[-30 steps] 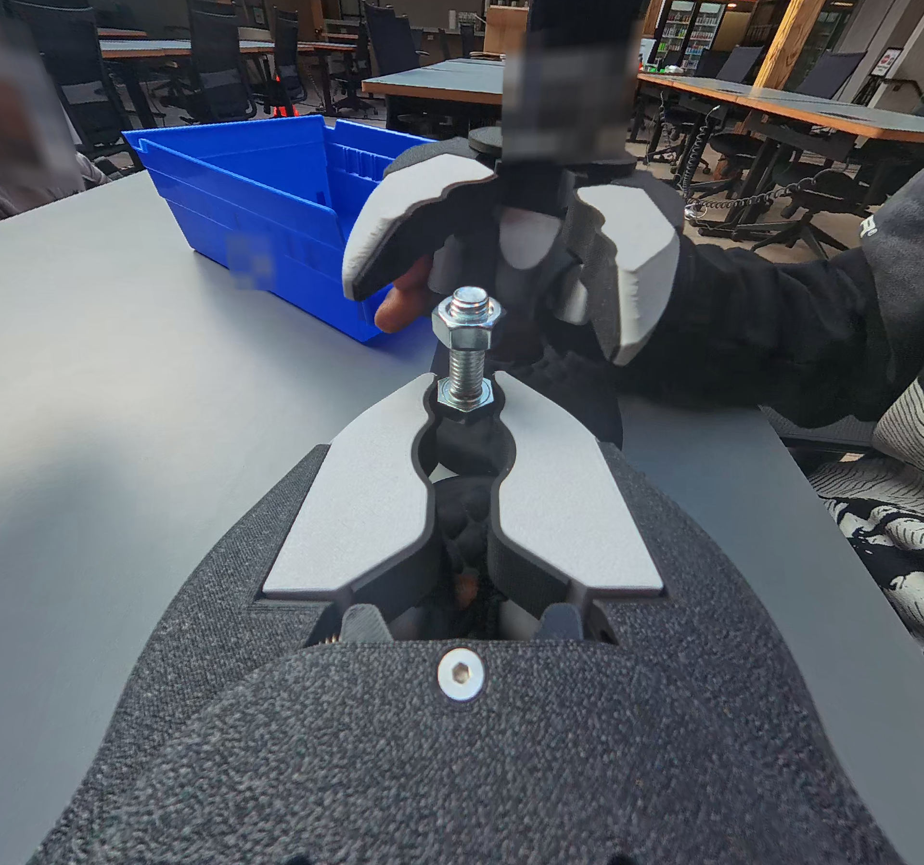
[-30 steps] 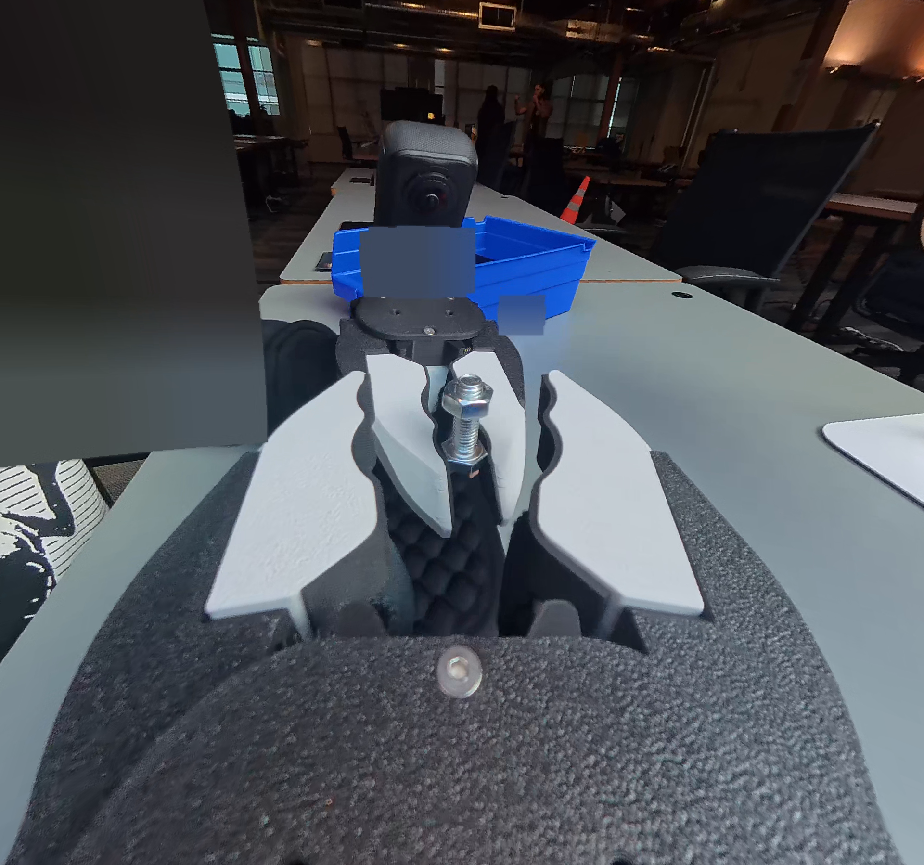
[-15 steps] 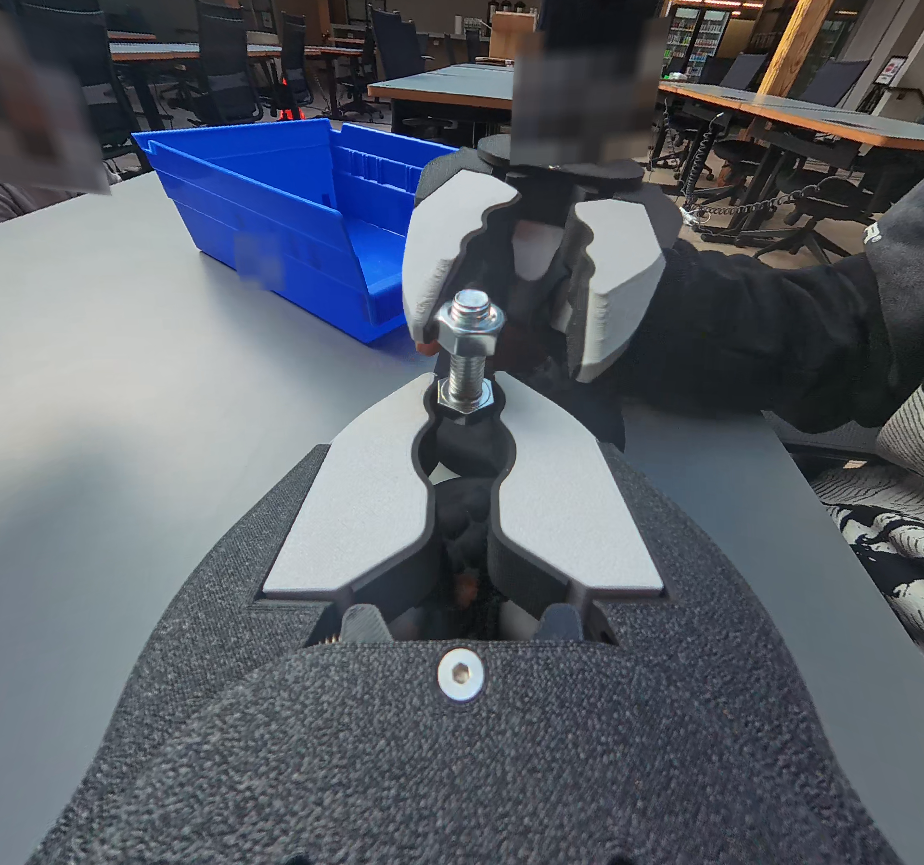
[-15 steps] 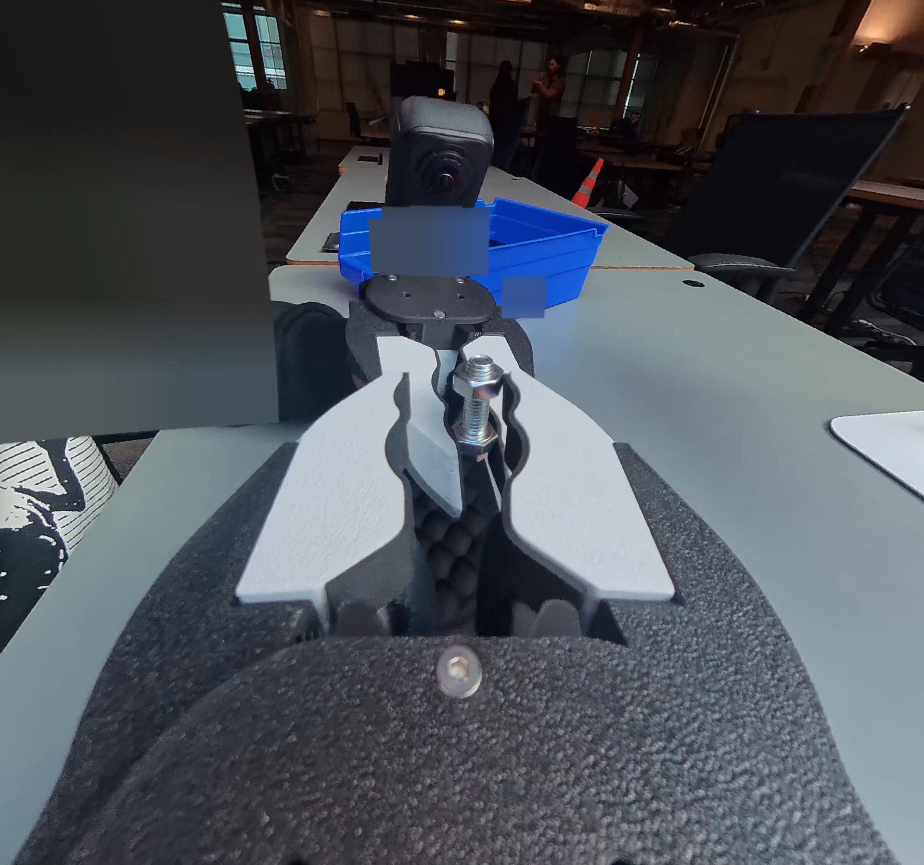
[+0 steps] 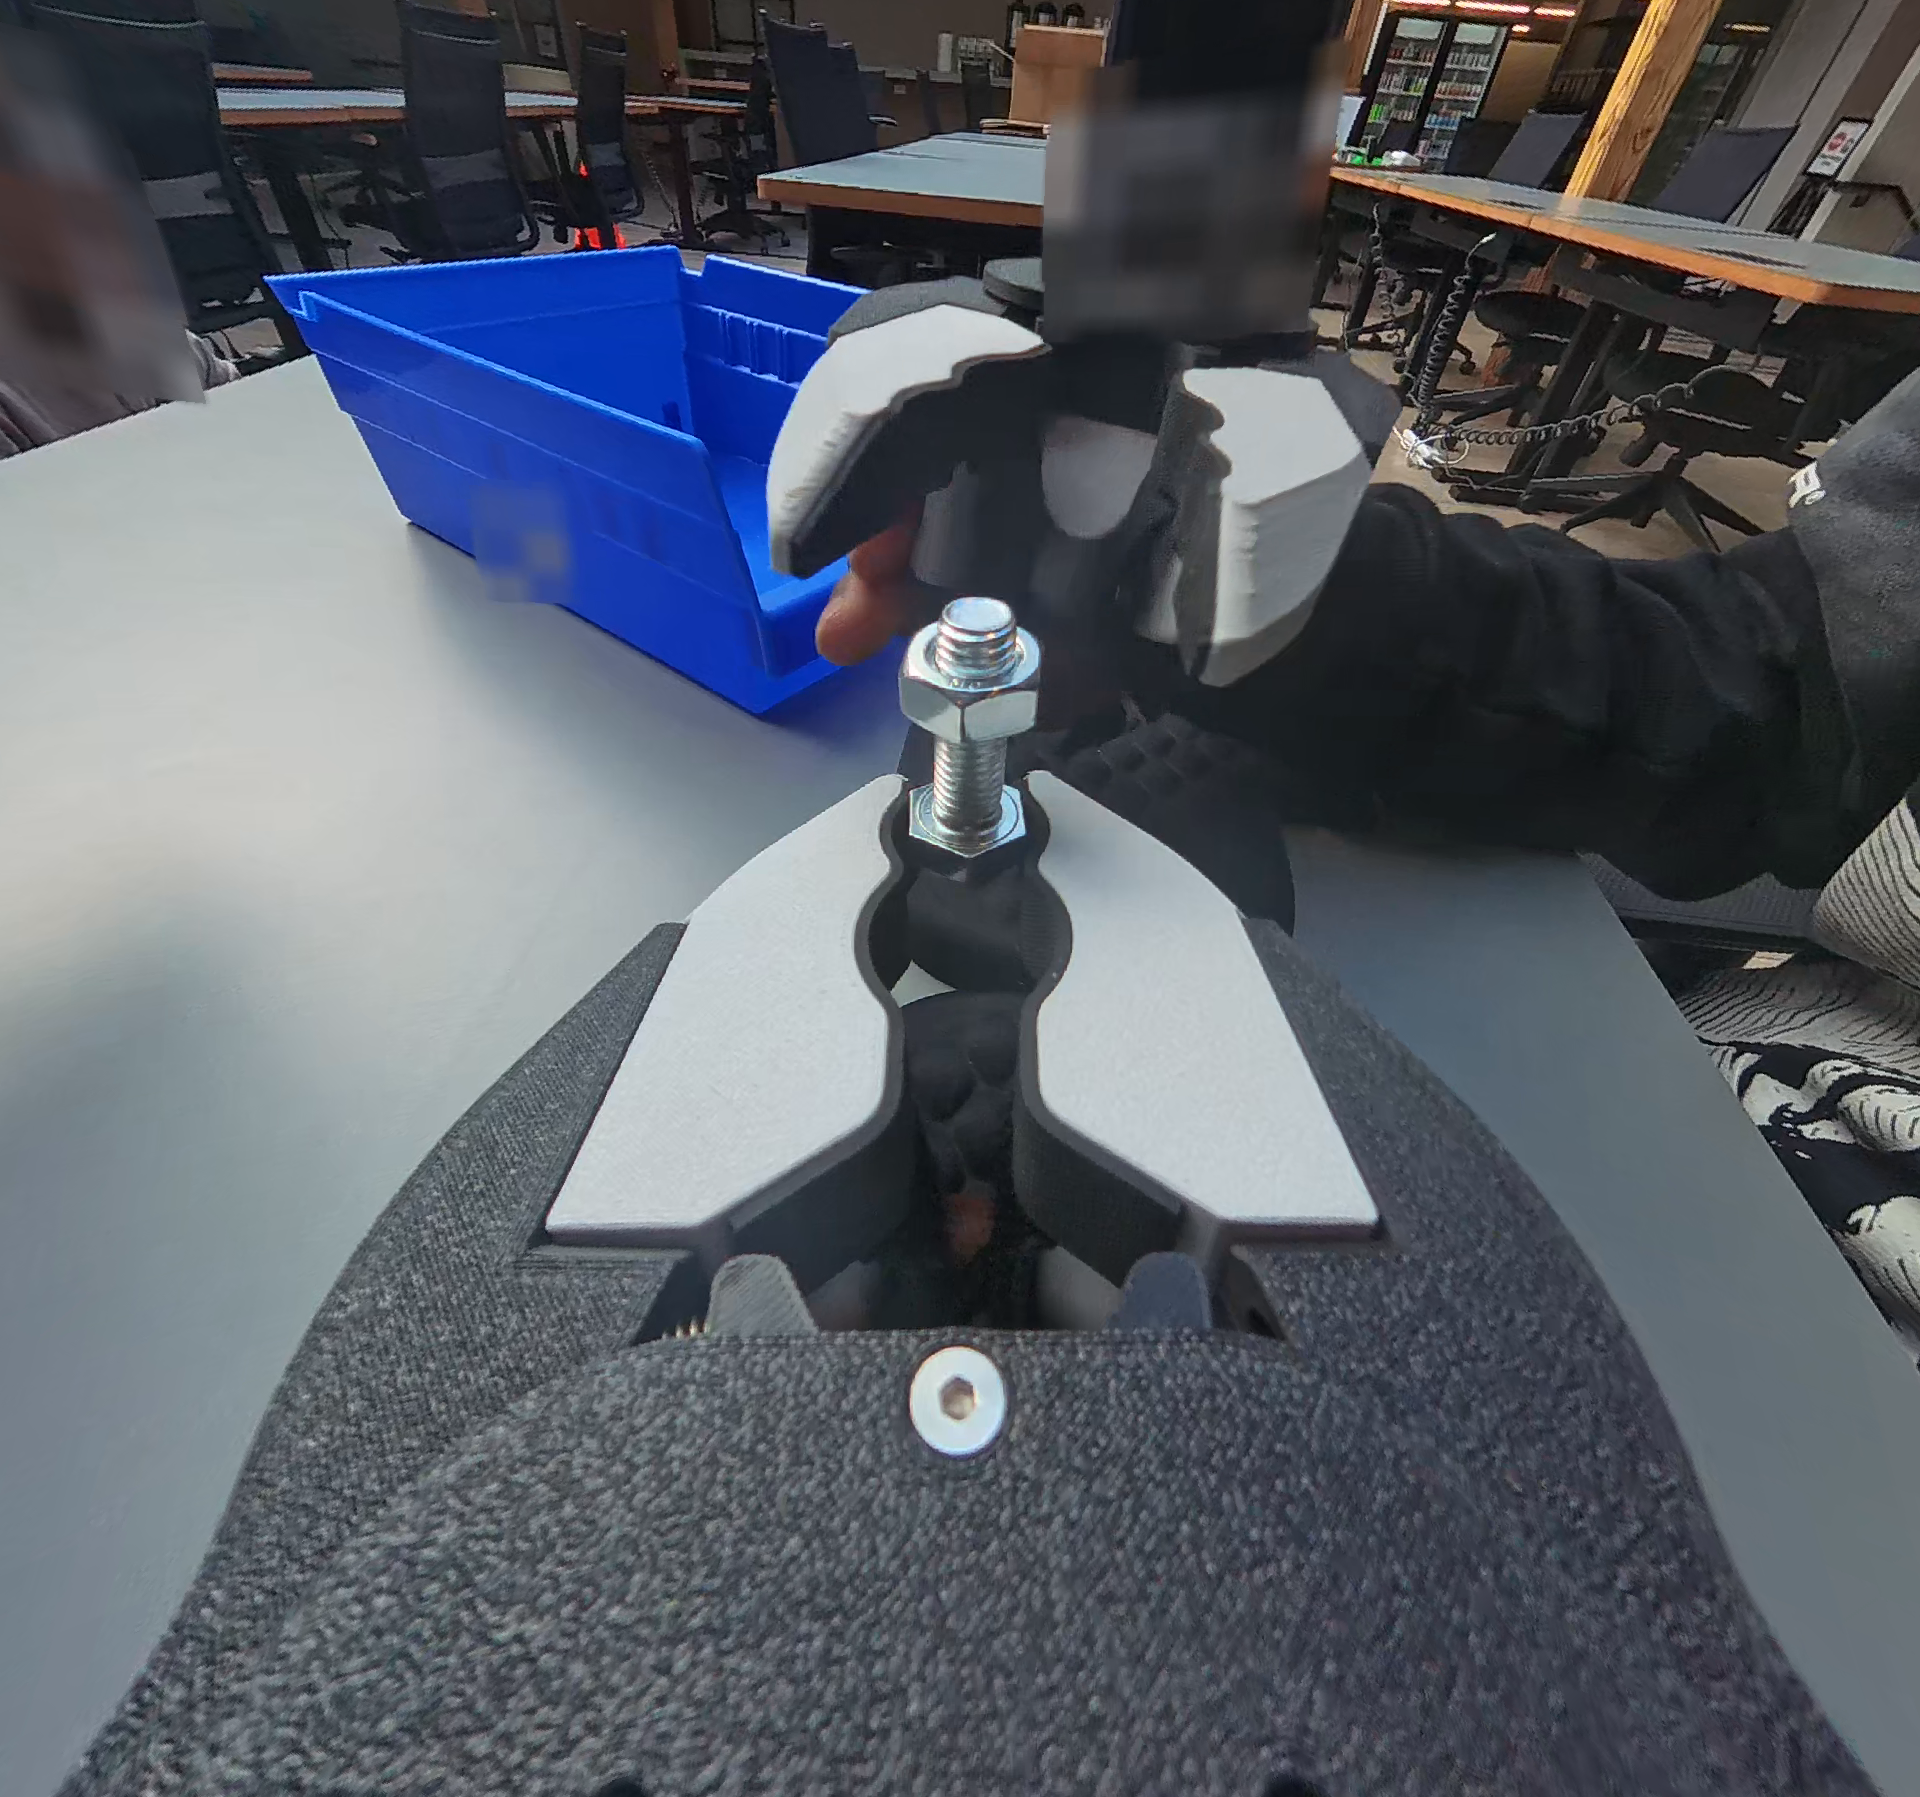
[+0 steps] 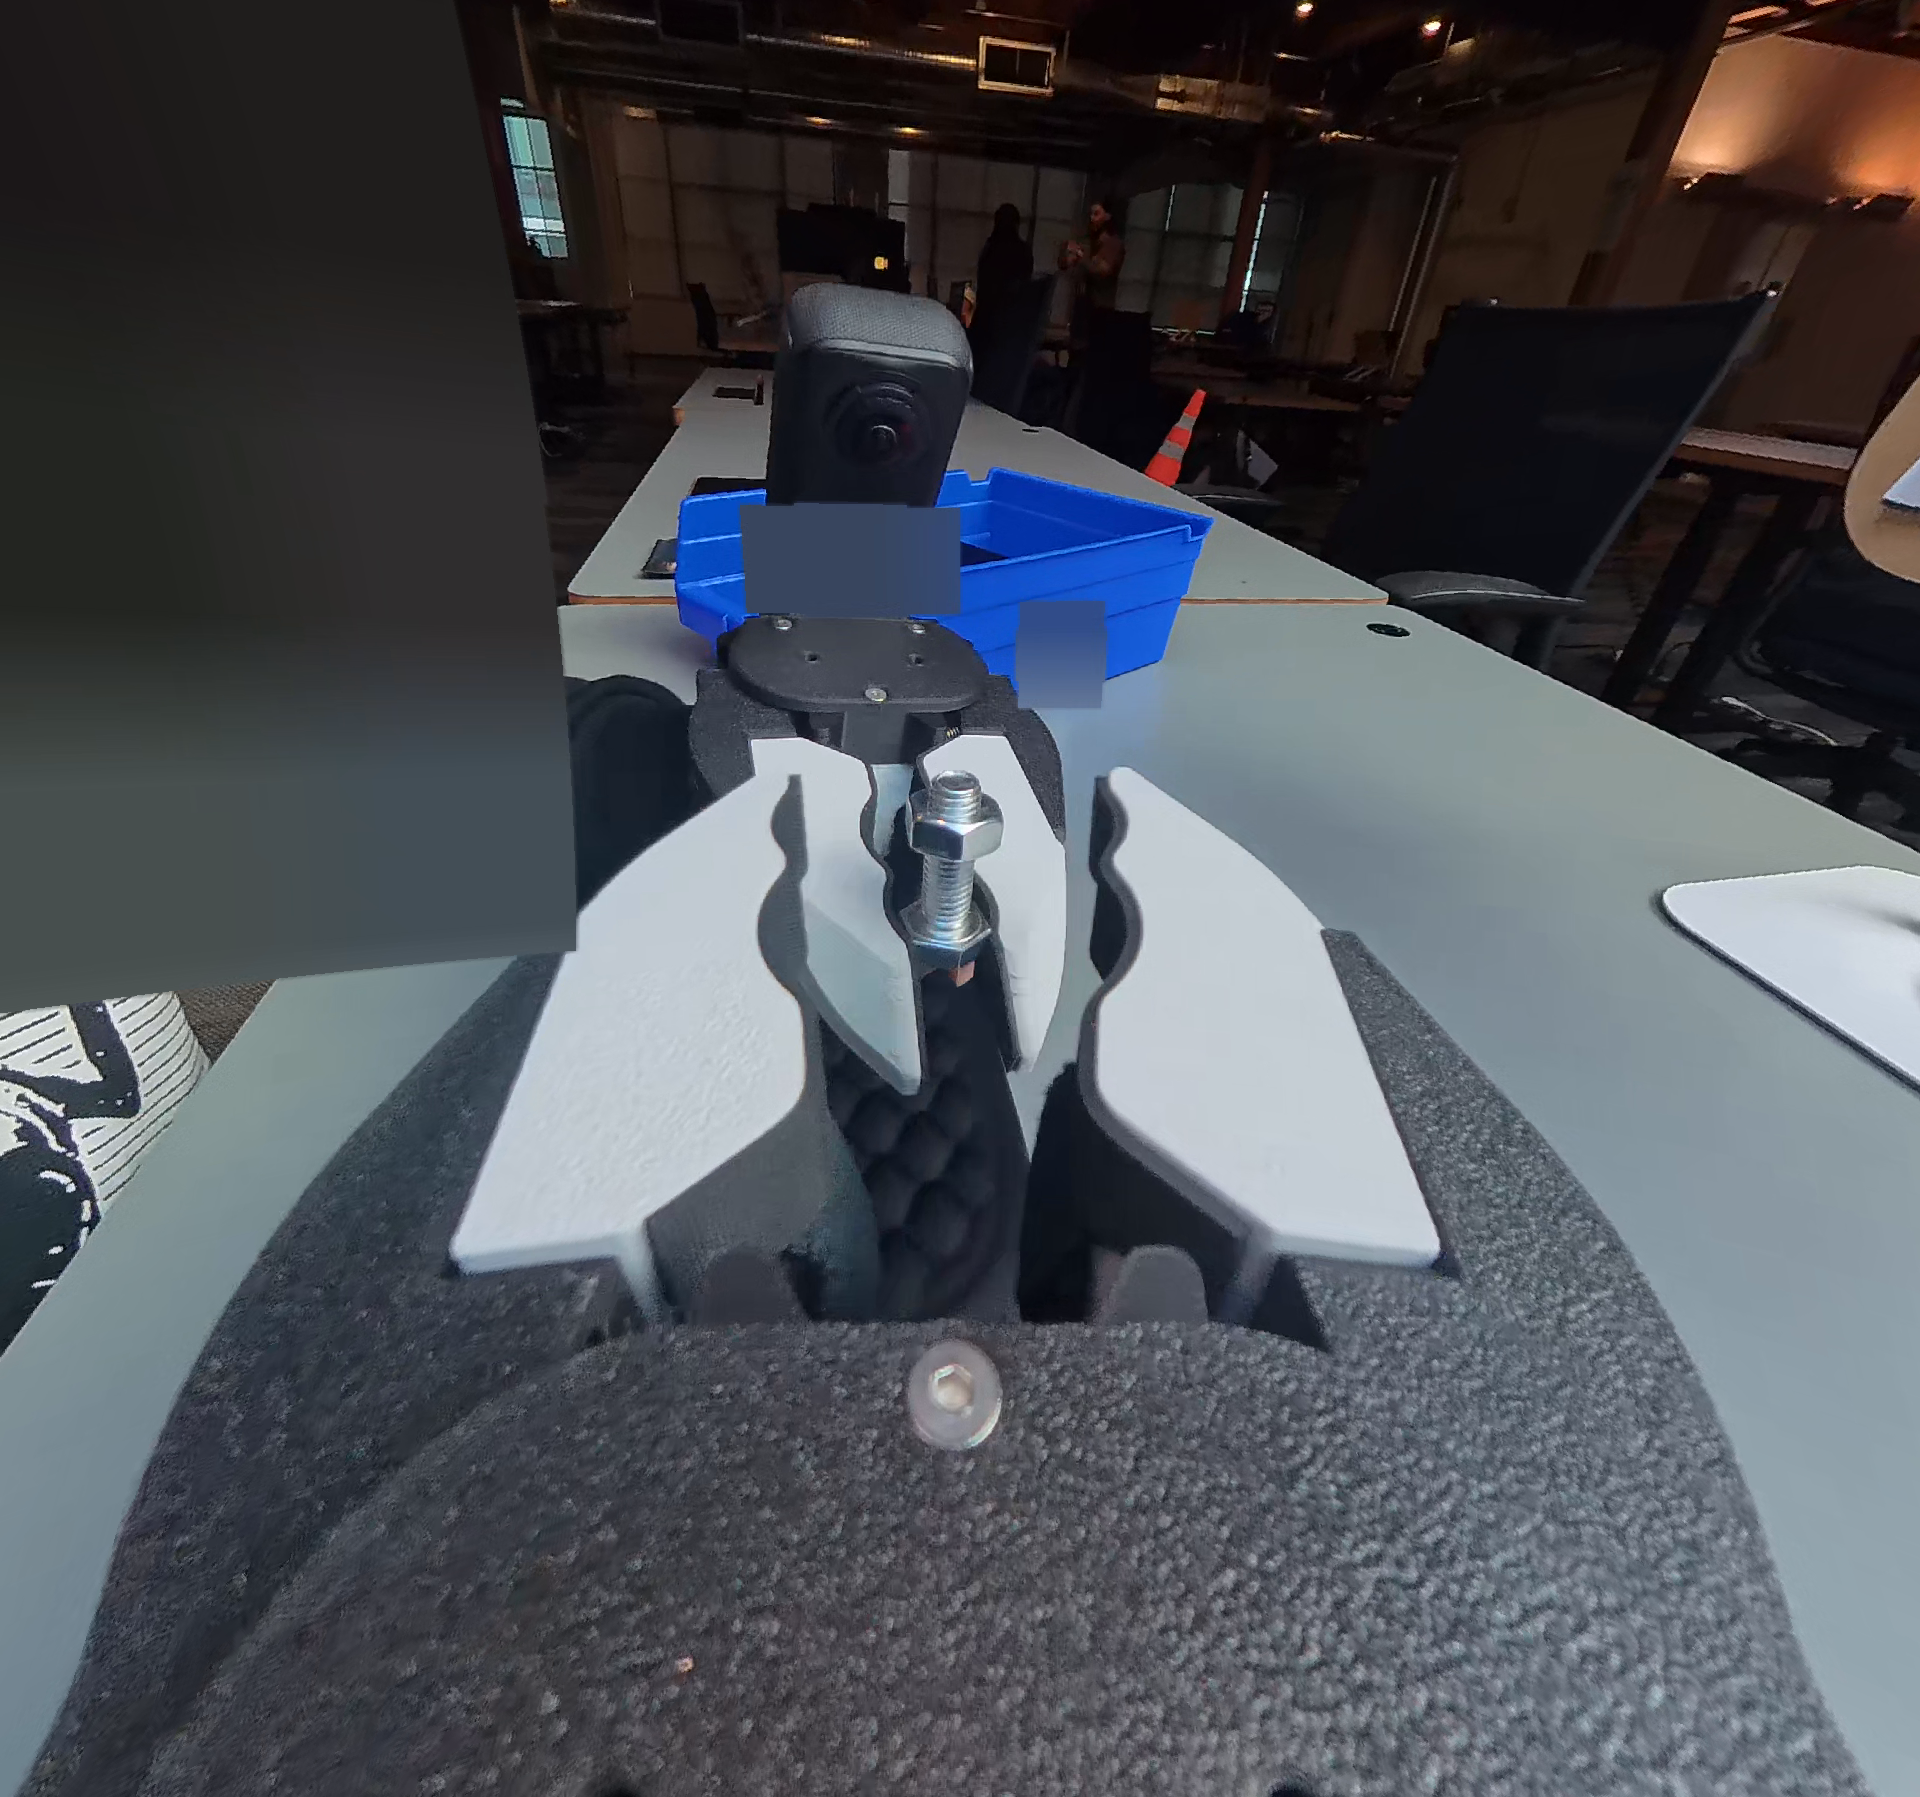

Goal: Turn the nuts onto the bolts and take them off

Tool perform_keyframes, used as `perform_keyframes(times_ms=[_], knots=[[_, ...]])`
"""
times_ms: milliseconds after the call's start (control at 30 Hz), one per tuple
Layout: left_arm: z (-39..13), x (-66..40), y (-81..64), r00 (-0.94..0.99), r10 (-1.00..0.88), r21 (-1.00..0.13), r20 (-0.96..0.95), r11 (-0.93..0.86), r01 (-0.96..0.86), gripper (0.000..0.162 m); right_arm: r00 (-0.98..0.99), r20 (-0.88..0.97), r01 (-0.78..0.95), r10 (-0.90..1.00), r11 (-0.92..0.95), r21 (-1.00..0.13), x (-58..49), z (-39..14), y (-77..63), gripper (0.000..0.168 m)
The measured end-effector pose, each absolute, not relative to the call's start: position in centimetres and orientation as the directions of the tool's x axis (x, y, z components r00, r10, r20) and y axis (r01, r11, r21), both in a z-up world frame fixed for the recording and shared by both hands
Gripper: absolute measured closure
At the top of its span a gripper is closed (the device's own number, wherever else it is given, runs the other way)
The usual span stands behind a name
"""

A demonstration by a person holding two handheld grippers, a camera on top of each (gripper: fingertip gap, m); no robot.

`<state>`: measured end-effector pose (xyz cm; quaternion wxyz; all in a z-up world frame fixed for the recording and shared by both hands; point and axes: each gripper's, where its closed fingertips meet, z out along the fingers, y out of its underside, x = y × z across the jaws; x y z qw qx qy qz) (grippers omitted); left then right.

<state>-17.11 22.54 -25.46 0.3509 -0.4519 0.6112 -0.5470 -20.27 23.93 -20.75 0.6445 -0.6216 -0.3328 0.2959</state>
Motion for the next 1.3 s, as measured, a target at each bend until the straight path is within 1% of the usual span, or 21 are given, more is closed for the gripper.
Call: perform_keyframes(times_ms=[100,233,367,433,533,767,833,967,1033,1100,1167,1300], knots=[[-25.7,-17.1,22.2,-0.356,-0.933,-0.983,0.050,0.016,-0.180,0.145,0.588,0.055,0.038,0.807,0.040,-0.998,-21.4,-21.3,24.1,0.103],[-25.9,-17.1,22.0,-0.367,-0.929,-0.982,0.043,0.029,-0.188,0.145,0.553,0.043,0.046,0.832,0.020,-0.999,-22.6,-22.0,23.9,0.100],[-25.9,-17.1,22.0,-0.364,-0.930,-0.982,0.045,0.027,-0.189,0.145,0.537,0.047,0.060,0.842,0.018,-0.998,-23.1,-22.3,23.7,0.103],[-25.8,-17.0,22.2,-0.358,-0.933,-0.982,0.048,0.021,-0.187,0.145,0.536,0.051,0.062,0.843,0.021,-0.998,-22.9,-22.2,23.6,0.111],[-25.7,-17.1,22.4,-0.351,-0.935,-0.984,0.055,0.009,-0.178,0.145,0.548,0.052,0.065,0.835,0.019,-0.998,-22.3,-22.1,23.7,0.117],[-25.4,-17.1,22.6,-0.343,-0.937,-0.986,0.070,-0.013,-0.166,0.145,0.576,0.062,0.087,0.815,0.015,-0.996,-20.3,-21.7,23.5,0.142],[-25.4,-17.1,22.7,-0.341,-0.937,-0.986,0.072,-0.015,-0.166,0.145,0.562,0.067,0.090,0.824,0.019,-0.996,-19.9,-21.5,23.1,0.160],[-25.4,-17.1,22.7,-0.343,-0.937,-0.986,0.074,-0.016,-0.167,0.145,0.566,0.059,0.066,0.823,0.027,-0.997,-19.2,-20.8,22.8,0.162],[-25.4,-17.1,22.6,-0.344,-0.936,-0.986,0.073,-0.015,-0.168,0.145,0.579,0.061,0.057,0.813,0.034,-0.998,-19.2,-20.7,23.1,0.157],[-25.5,-17.2,22.5,-0.350,-0.934,-0.986,0.072,-0.013,-0.169,0.145,0.596,0.062,0.055,0.801,0.036,-0.998,-19.5,-20.9,23.5,0.136],[-25.5,-17.2,22.4,-0.355,-0.932,-0.985,0.066,-0.004,-0.173,0.145,0.591,0.053,0.044,0.805,0.033,-0.998,-20.1,-21.0,23.7,0.121],[-25.8,-17.1,22.0,-0.366,-0.929,-0.982,0.047,0.023,-0.185,0.145,0.561,0.038,0.043,0.827,0.017,-0.999,-21.9,-21.8,23.8,0.102]])
